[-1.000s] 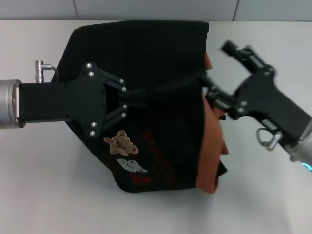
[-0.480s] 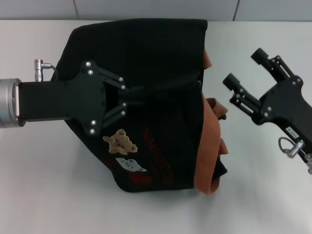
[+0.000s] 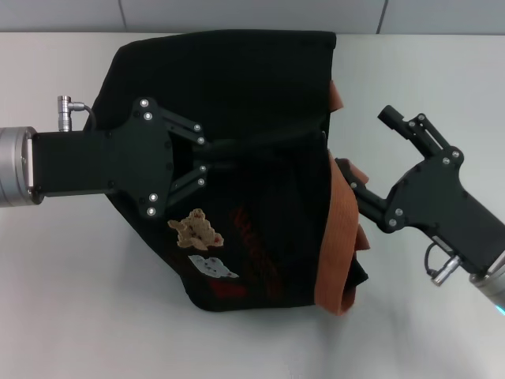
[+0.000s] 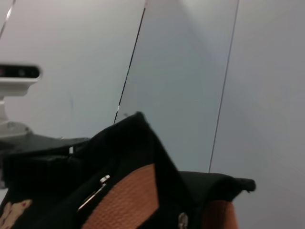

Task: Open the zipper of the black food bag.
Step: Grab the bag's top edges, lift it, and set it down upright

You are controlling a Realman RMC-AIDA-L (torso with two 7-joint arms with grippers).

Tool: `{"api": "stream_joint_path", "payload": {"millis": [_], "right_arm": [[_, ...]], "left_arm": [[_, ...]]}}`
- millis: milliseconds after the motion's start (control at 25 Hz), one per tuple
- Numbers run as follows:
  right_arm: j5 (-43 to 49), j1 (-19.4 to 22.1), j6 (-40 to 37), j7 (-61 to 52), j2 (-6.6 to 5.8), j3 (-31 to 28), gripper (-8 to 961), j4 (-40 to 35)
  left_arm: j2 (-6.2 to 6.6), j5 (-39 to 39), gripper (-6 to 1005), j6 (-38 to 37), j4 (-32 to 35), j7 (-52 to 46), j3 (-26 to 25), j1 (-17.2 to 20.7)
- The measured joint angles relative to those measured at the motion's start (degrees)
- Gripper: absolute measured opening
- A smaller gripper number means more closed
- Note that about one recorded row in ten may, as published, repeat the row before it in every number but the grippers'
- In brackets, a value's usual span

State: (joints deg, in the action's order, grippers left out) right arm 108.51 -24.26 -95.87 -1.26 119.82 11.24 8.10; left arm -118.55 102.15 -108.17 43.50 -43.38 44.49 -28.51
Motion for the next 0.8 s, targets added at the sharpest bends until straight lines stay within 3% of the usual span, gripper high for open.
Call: {"api": "stream_joint_path", "payload": {"millis": [320,800], "right_arm": [[-0.1,-0.5,3.6,12.3,0.06,-0.6,747,5.3],[-0.5,-0.4,3.9,14.7,0.06,-3.9,714,6.9]], "left_arm": [[-0.01,0.0,136,0.2,-0.3,0.0,0.2,-0.4],[-0.01,0.2,147,0.2,-1.0,0.2,0.2,-0.6]]}}
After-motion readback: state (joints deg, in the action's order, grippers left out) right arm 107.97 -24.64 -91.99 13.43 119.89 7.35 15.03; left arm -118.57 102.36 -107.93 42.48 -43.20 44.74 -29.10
